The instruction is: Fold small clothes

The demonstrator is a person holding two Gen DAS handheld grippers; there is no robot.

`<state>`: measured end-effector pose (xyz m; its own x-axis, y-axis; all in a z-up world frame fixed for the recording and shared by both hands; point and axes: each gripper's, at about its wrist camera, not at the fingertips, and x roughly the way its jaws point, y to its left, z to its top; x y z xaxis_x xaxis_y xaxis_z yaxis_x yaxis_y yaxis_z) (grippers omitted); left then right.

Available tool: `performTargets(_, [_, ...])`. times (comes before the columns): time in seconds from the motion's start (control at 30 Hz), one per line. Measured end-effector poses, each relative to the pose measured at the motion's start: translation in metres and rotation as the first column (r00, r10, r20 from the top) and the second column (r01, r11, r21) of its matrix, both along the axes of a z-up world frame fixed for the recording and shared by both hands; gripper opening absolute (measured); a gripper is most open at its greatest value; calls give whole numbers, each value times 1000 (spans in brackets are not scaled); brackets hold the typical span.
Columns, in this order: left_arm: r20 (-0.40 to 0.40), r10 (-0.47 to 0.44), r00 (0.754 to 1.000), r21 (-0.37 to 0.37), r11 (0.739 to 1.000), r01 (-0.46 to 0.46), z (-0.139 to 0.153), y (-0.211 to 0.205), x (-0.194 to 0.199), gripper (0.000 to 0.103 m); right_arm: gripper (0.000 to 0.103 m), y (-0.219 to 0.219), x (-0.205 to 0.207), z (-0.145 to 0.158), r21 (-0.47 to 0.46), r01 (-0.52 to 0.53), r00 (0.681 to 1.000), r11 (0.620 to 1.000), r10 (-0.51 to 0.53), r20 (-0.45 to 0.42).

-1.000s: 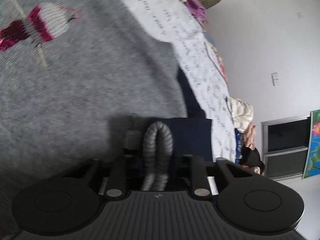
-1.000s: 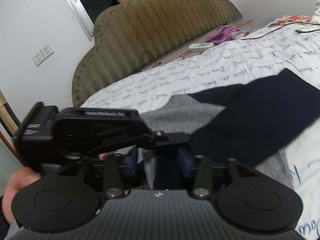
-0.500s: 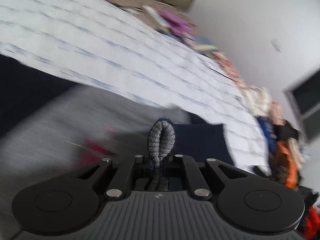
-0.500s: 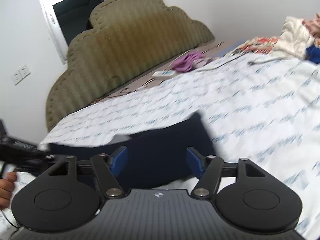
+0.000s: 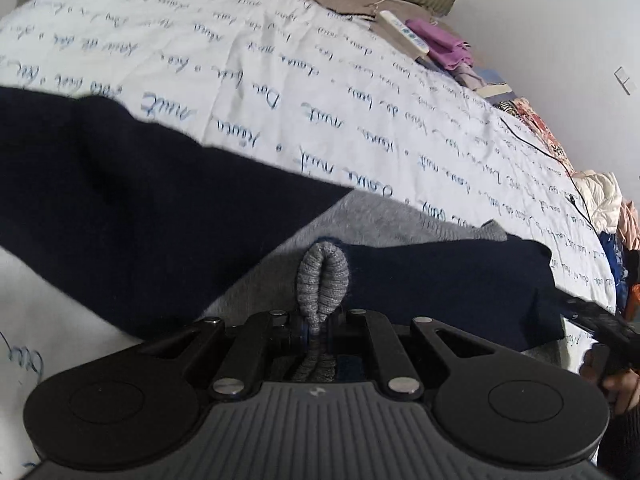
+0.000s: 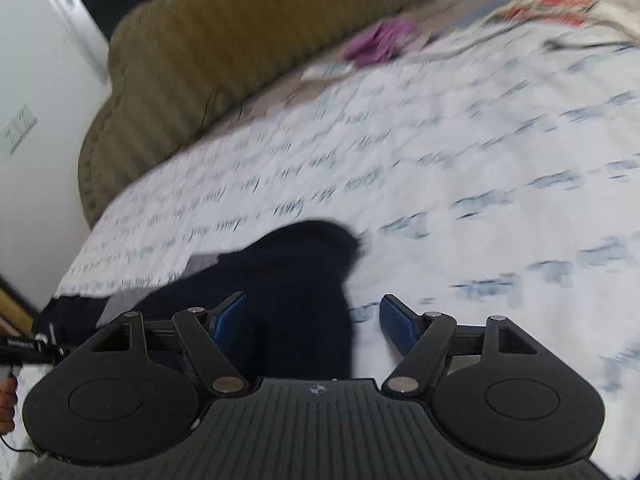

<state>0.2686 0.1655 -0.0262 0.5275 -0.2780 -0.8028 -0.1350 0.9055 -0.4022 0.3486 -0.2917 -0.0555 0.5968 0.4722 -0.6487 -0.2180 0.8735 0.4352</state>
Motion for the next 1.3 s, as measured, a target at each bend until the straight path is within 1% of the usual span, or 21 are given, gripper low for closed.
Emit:
performTargets(0.03, [-4,-4,1000,3,1000,4,0,1,1,8,38,8,2,-3,-38,-16,1000,999,16,-4])
performTargets(0.1, [-29,-8,1000,16,1000,9,-4,0,2,8,12,18,0,-2,-74,-61,998,995,62,2])
performTargets(0.27, [-38,6,999,16,1000,-6,-18,2,-1,11,8,-1,-14,12,-38,-3,997,999,6,78])
performTargets(0.33, [-26,0,1000,-7,1000,0,-20,4,-1,12,15,-6,-8,-8,-75,-17,1000,997,16,-7])
performTargets(0.37, [-27,-13,1000,-10,1000,13,-16,5,-3,16,20,-8,-11,-10,-65,-20,1000,998,20,-2])
performTargets(0.4, [-33,-34,999,-8,999,34,-9,7,-4,24,28,-11,-13,-7,-42,-19,1000,999,19,0])
performTargets(0.43, [-30,-50,998,-2,999,50,-1,10,-6,29,44,-13,-13,-1,-20,-22,1000,1000,21,-10])
performTargets(0.47, [3,-77,997,11,997,77,11,13,-11,44,53,-16,-14,7,-3,-20,1000,1000,20,0])
performTargets(0.5, [40,-100,994,33,995,99,22,15,-15,65,62,-20,-15,18,8,-16,999,1000,16,39])
performTargets(0.57, [148,-126,981,121,987,109,46,23,-21,84,64,-18,-13,38,14,-56,992,998,54,110])
performTargets(0.6, [207,-136,969,179,979,99,56,26,-22,84,67,-14,-6,46,10,-87,989,996,86,121])
performTargets(0.7, [278,-203,939,346,933,100,63,31,-1,84,74,12,20,64,-62,-211,967,975,218,131])
performTargets(0.8, [189,-302,934,526,835,163,40,21,38,84,76,52,54,59,-152,-329,938,932,342,63])
performTargets(0.87, [115,-369,922,551,796,250,22,10,59,84,76,77,72,51,-200,-379,921,903,390,13])
performTargets(0.93, [81,-441,894,555,765,328,10,-7,70,84,76,99,86,42,-221,-431,900,875,436,-30])
performTargets(1.07, [-13,-563,826,589,663,461,-20,-40,78,85,77,132,96,20,-282,-518,854,807,507,-119])
performTargets(1.13, [17,-554,832,573,688,446,-23,-41,81,82,70,143,94,8,-303,-556,830,774,539,-146])
performTargets(1.17, [19,-541,841,519,724,454,-21,-38,83,55,67,146,89,8,-322,-566,820,759,557,-131])
performTargets(1.2, [23,-546,837,434,760,484,-19,-34,83,19,48,147,85,10,-318,-588,803,744,583,-120])
performTargets(1.23, [29,-556,831,403,767,499,-18,-33,80,12,14,148,82,14,-284,-609,789,741,601,-123])
performTargets(1.3, [23,-589,808,498,707,502,-17,-46,66,8,14,148,73,22,-275,-611,786,743,611,-97])
